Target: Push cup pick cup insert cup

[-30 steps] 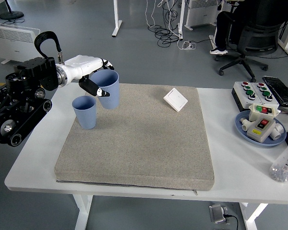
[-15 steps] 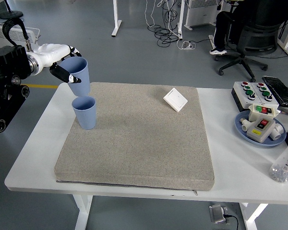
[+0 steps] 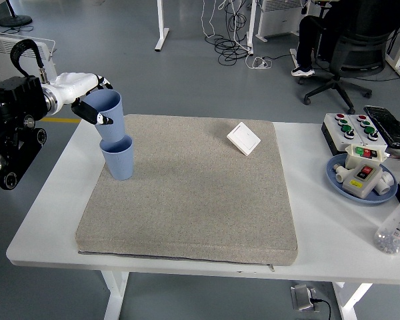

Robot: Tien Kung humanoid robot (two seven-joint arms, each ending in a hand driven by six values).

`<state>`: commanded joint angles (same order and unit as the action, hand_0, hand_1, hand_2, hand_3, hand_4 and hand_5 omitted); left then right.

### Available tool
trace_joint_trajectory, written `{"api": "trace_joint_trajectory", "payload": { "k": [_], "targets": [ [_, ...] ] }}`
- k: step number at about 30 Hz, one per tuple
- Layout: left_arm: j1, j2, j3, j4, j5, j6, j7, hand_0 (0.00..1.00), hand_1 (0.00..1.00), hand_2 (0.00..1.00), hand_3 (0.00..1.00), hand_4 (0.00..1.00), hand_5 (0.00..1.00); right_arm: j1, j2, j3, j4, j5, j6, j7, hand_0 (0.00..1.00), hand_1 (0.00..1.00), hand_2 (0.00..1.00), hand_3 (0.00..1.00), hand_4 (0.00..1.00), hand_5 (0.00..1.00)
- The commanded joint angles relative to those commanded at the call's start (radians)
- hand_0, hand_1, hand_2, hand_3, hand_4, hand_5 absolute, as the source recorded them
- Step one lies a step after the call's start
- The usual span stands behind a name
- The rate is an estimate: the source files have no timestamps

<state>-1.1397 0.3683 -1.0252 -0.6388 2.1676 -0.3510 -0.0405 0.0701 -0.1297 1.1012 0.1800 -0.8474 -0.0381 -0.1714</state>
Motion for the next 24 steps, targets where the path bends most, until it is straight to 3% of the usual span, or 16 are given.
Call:
{"api": "trace_joint_trajectory", "payload": {
  "k": [19, 20, 24],
  "targets": [
    [0.003, -0.027, 0.029, 0.047, 0.019, 0.020, -0.015, 0.357, 0.541, 0.562, 0.643, 0.703, 0.234, 0.005, 0.000, -0.004, 0.000, 0.002, 0.000, 0.001, 0.752, 0.624, 0.623, 0.558, 0.072, 0.445],
    [0.003, -0.028, 0.029, 0.048, 0.021, 0.021, -0.017, 0.384, 0.588, 0.652, 0.759, 0.700, 0.231, 0.005, 0.000, -0.004, 0.000, 0.002, 0.000, 0.001, 0.752, 0.624, 0.624, 0.557, 0.072, 0.446],
    [0.006, -0.030, 0.030, 0.053, 0.019, 0.029, -0.024, 0.384, 0.588, 0.652, 0.759, 0.700, 0.231, 0.005, 0.000, -0.005, 0.000, 0.003, 0.001, 0.001, 0.752, 0.624, 0.624, 0.557, 0.072, 0.446]
  ]
}}
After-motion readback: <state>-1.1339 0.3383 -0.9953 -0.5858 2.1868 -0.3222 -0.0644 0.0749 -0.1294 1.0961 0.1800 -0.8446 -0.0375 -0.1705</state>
